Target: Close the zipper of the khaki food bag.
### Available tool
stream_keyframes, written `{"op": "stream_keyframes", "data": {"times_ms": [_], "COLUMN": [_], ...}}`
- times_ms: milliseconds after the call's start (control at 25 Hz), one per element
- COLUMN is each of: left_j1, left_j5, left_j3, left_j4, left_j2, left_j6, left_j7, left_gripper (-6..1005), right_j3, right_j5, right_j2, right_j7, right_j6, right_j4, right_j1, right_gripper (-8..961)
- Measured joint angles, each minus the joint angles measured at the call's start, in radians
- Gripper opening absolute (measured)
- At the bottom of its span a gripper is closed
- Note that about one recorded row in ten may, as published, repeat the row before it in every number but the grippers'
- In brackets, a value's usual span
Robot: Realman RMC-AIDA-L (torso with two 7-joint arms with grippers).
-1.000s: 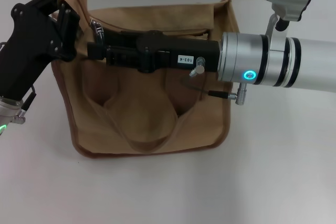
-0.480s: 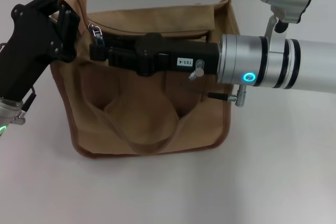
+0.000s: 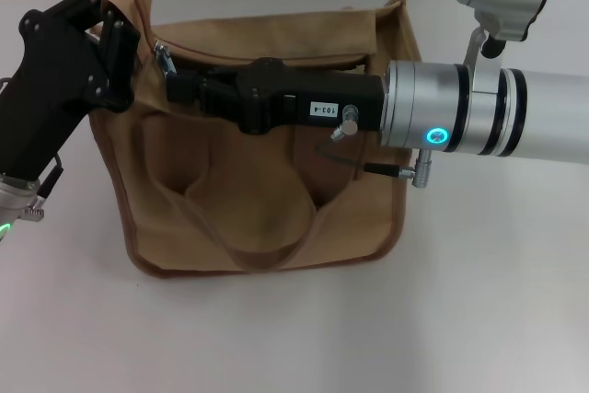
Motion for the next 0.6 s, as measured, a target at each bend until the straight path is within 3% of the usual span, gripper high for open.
{"op": "stream_keyframes", "data": {"times_ms": [80,400,600], "left_j1": [0.000,0.011,0.028], "left_j5": [0.000,0.000,-0.001], "left_j3": [0.000,-0.007,-0.037], "left_j4": [-0.001,-0.002,0.002], "left_j2": [0.000,0.001,0.005], "left_j6": [0.000,0.001,0.001], "left_j7": [0.000,0.002,-0.006], "left_gripper": [38,39,39], "right_j3": [-0.001,0.013,0.084], "right_j5": [0.000,0.002,-0.003], "right_j2": [0.000,-0.004,-0.017], "right_j7": [0.001,0.003,0.015], "right_j6": [0.000,-0.065,-0.148], "right_j4": [0.000,0.004,0.031], "right_j1": [-0.001,-0.041,-0.082], "right_gripper": [0,0,-1]}}
